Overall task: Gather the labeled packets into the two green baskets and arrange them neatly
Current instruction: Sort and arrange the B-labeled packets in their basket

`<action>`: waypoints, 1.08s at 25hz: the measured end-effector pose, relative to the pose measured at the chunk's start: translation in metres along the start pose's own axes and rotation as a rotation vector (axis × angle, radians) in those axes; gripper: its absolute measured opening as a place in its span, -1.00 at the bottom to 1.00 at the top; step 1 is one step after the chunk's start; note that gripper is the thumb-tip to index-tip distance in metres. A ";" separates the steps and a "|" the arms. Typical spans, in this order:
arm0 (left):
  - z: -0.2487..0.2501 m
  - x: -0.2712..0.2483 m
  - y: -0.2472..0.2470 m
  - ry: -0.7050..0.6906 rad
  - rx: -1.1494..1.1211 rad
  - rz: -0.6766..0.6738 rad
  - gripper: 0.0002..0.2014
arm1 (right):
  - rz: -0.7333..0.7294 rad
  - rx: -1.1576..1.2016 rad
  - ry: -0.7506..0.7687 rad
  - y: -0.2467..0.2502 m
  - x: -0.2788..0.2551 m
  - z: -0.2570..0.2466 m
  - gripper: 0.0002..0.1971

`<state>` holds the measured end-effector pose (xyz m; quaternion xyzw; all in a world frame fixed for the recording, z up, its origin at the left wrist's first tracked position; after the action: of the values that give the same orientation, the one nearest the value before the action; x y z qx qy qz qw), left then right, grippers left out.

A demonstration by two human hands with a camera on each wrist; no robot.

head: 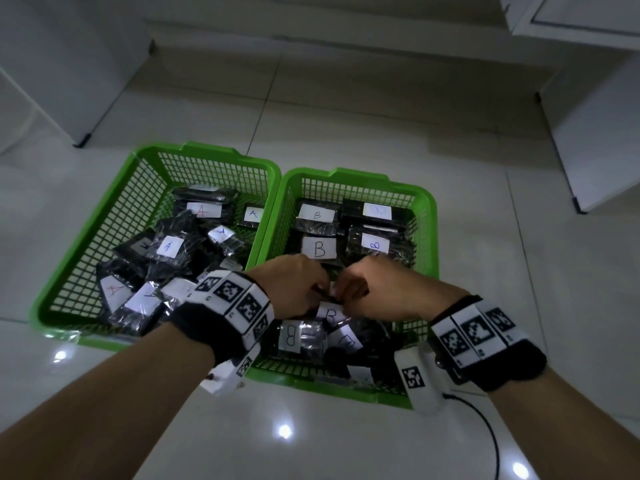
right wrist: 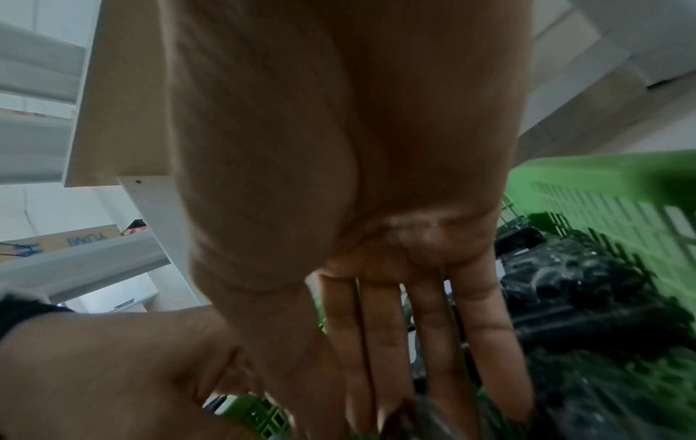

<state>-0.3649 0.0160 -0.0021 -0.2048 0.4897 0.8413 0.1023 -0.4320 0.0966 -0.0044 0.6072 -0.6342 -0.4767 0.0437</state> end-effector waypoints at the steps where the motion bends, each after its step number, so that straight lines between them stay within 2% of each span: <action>1: -0.003 -0.001 0.008 -0.014 -0.092 0.057 -0.78 | 0.022 0.028 0.016 0.002 -0.001 -0.001 -0.74; 5: -0.025 -0.010 0.046 0.023 -0.435 0.298 -0.84 | 0.152 0.262 0.067 0.029 -0.006 0.001 -0.54; 7: -0.038 -0.016 0.061 0.073 -0.564 0.434 -0.82 | 0.134 0.232 0.068 0.029 -0.006 0.002 -0.35; 9: -0.043 -0.018 0.071 0.082 -0.657 0.496 -0.80 | 0.121 0.181 0.057 0.024 -0.005 0.003 -0.27; 12: -0.041 -0.014 0.068 0.085 -0.639 0.420 -0.78 | 0.135 0.185 0.038 0.019 -0.004 0.002 -0.43; 14: -0.041 -0.009 0.056 0.111 -0.692 0.353 -0.77 | 0.176 0.139 0.039 0.019 -0.006 0.001 -0.40; 16: -0.042 -0.005 0.046 0.146 -0.834 0.311 -0.78 | 0.280 0.059 0.082 0.024 -0.009 -0.004 -0.32; 17: -0.040 -0.002 0.042 0.153 -0.880 0.295 -0.79 | 0.332 0.008 0.104 0.027 -0.009 -0.005 -0.34; 18: -0.039 -0.001 0.042 0.154 -0.848 0.287 -0.78 | 0.375 -0.037 0.124 0.029 -0.010 -0.007 -0.40; 19: -0.037 -0.001 0.046 0.154 -0.723 0.309 -0.78 | 0.405 -0.067 0.121 0.033 -0.009 -0.005 -0.45; 21: -0.036 -0.006 0.067 0.136 -0.445 0.470 -0.77 | 0.458 -0.078 0.042 0.048 -0.007 0.007 -0.47; 23: -0.039 -0.016 0.092 0.100 -0.357 0.643 -0.72 | 0.525 -0.131 -0.055 0.068 -0.002 0.018 -0.39; 24: -0.041 -0.018 0.101 0.073 -0.313 0.685 -0.66 | 0.540 -0.165 -0.069 0.075 0.003 0.019 -0.36; 25: -0.038 -0.015 0.104 0.035 -0.228 0.659 -0.56 | 0.542 -0.181 -0.059 0.078 0.008 0.015 -0.34; 27: -0.020 0.000 0.094 -0.051 0.029 0.477 -0.36 | 0.503 -0.156 -0.012 0.073 0.022 0.005 -0.33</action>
<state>-0.3954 -0.0480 0.0630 -0.0604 0.5337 0.8393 -0.0840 -0.4946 0.0675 0.0293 0.4223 -0.7269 -0.5018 0.2038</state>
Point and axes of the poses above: each hand's wrist, its own x-axis towards the middle knuckle, its own y-axis out of the back of the hand, z = x × y, the point moved 9 cm from there along x, towards the middle knuckle, and after that the axes turned 2 degrees about -x, right-handed, at the moved point
